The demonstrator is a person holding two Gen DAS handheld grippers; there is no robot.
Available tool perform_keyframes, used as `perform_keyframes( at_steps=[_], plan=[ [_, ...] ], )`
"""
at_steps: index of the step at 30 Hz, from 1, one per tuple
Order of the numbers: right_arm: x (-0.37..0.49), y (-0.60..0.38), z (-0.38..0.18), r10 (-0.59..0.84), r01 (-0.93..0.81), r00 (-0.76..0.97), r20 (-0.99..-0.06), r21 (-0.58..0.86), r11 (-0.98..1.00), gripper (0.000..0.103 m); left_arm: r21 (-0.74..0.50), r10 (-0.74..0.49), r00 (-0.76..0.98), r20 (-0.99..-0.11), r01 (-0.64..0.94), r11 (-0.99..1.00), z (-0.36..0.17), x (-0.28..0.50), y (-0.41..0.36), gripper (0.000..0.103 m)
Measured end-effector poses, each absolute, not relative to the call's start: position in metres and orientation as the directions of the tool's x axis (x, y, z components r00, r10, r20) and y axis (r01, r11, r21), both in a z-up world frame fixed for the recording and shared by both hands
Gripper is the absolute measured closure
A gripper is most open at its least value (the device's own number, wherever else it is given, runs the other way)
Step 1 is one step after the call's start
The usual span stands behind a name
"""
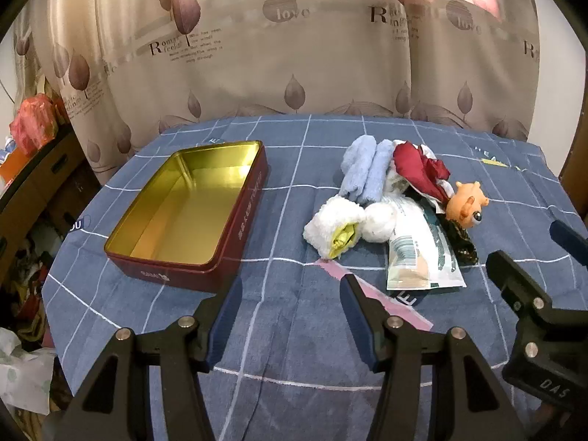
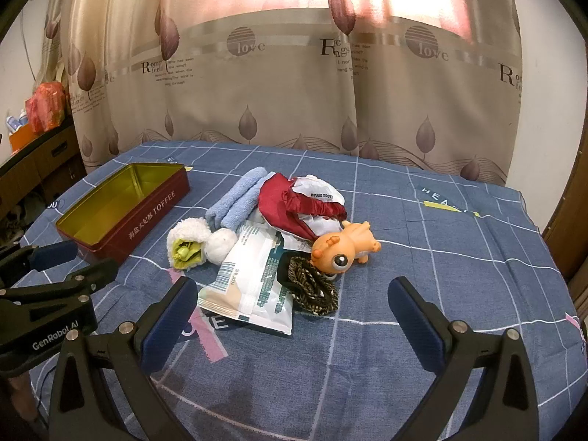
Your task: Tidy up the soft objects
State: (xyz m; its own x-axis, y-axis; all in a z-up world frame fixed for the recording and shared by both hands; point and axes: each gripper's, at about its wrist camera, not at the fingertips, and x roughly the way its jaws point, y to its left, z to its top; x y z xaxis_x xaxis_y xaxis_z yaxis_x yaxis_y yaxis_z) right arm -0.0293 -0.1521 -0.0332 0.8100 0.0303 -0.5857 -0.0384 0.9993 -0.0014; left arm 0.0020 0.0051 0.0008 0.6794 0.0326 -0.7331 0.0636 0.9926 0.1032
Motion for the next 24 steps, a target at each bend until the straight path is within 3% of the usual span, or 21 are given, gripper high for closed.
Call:
perform_keyframes(
  at_steps=[24],
  plan=[
    [-0.0295,-0.1518,-0.0340,0.036,-0.044,0.810,-0.585,0.000,0.999,0.000,0.113,0.041,0.673,-0.738,0.065,0.991,-0.0034,0.0016,0.0057,0.046]
  ],
)
